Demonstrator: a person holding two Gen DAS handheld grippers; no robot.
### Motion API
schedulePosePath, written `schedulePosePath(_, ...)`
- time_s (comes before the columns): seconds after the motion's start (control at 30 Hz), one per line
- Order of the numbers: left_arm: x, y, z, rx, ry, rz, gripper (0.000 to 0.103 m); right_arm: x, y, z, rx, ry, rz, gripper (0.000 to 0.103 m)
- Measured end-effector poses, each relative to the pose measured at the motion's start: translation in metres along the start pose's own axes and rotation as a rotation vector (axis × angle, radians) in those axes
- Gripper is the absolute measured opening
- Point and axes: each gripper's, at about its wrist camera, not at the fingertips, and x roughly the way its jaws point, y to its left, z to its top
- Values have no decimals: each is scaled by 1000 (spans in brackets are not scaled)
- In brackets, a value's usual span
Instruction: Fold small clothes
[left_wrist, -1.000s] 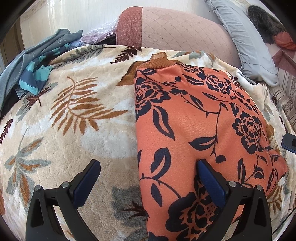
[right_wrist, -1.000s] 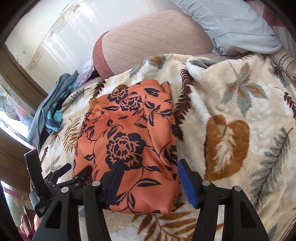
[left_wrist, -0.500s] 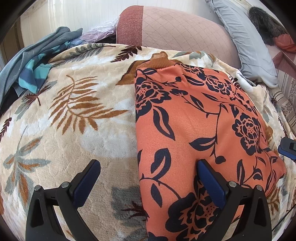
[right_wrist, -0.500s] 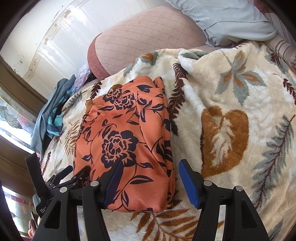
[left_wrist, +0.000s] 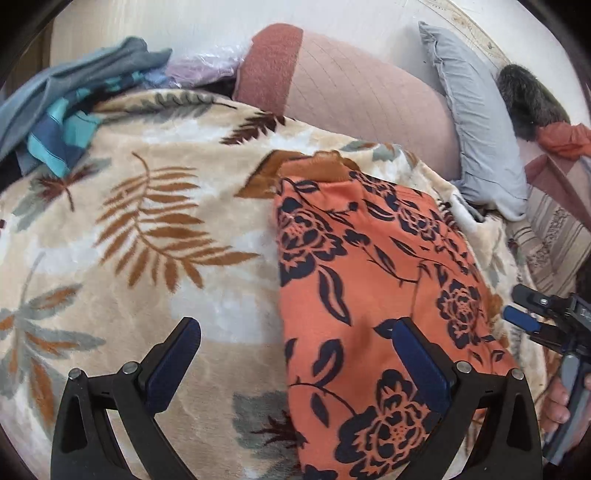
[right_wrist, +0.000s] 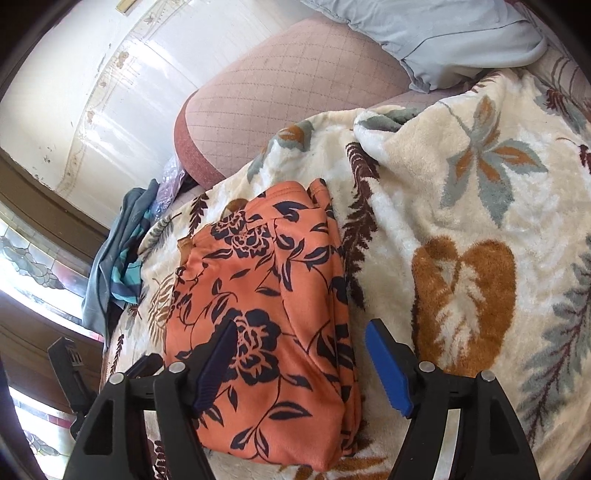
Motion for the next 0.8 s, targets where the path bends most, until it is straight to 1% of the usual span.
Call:
schedulePosePath(0.1,-2,-8,-2,31,-14,-30,103,13,-6,6,24,39,22,75)
schedulePosePath(0.23,2,-22,-5,108,-15,4,103,23,-13,7,27,67,32,75)
schedulePosePath(0.33,9,-22,-6,114,16,-1,103,27,-17,7,27,78,46,76)
schedulePosePath(0.47,14,-18,-6,80,56,-95,103,32,-24,7,15,110,67,76)
schedulePosePath(0.6,20,-18,-7,60,97,-197,103,37,-31,6,18,150,143,79)
schedulePosePath(0.73,25,-19,-8,56,107,-214,103,57,-39,3,53,232,221,79)
schedulePosePath(0.8,27,-16,-7,30,110,-237,103,70,-40,-1,76,274,256,79)
